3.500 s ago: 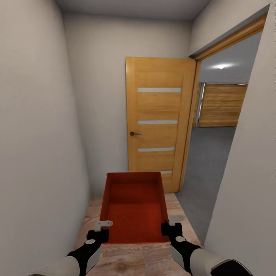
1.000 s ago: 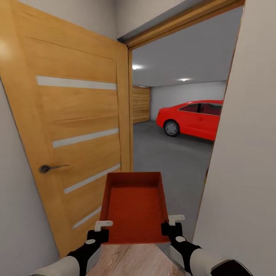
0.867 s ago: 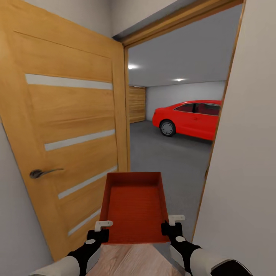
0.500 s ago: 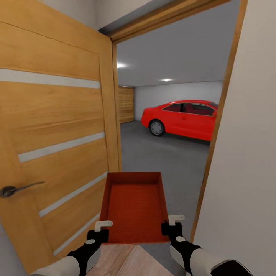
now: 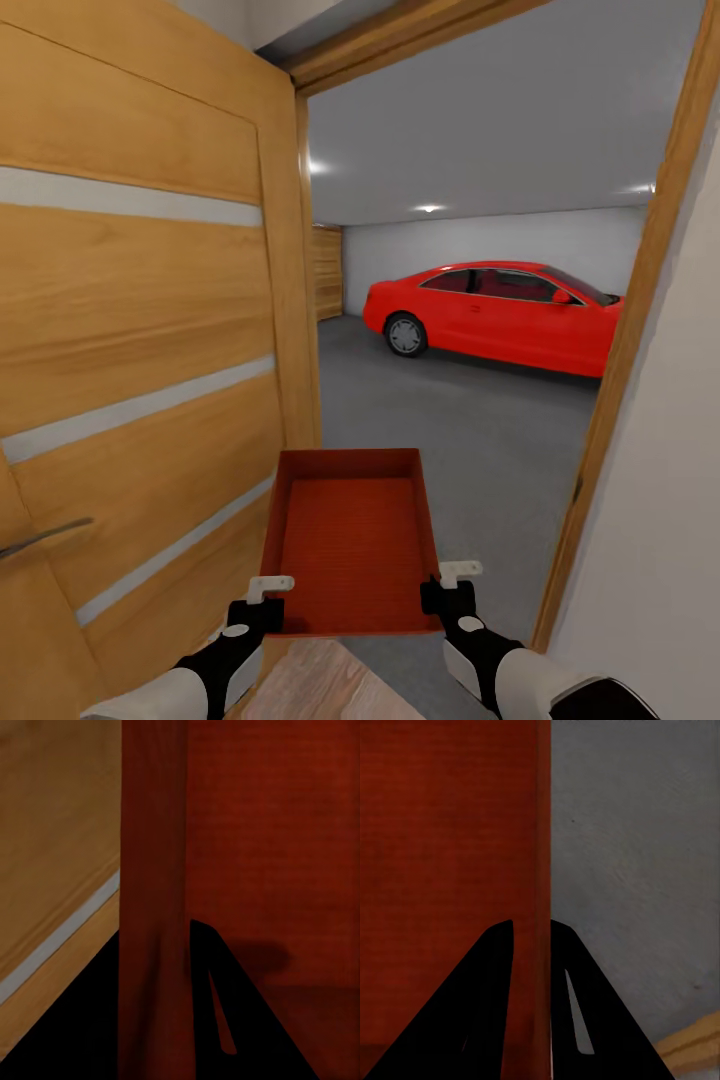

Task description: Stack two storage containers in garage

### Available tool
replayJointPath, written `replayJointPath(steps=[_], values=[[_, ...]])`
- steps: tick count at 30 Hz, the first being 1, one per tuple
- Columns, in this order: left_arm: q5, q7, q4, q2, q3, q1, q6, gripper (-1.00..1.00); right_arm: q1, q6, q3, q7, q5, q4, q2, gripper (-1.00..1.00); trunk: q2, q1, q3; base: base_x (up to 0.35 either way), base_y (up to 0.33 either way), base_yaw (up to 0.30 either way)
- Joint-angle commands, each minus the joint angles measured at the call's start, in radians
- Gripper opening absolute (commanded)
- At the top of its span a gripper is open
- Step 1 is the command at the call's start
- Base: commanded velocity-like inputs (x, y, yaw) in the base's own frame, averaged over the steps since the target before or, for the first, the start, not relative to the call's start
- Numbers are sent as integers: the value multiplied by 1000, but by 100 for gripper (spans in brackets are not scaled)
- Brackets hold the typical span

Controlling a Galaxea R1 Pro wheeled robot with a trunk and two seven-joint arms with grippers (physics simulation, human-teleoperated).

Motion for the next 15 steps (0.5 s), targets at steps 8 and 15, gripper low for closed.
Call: replayJointPath(steps=[8,15], values=[[9,6,1,-3,-5,0,-1,-100,-2,-1,-53,-1,6,-1,8,-100,-2,1,2,310,188,-225],[9,6,1,-3,-5,0,0,-100,-2,-1,-53,-1,6,-1,8,-100,-2,1,5,310,188,-265]])
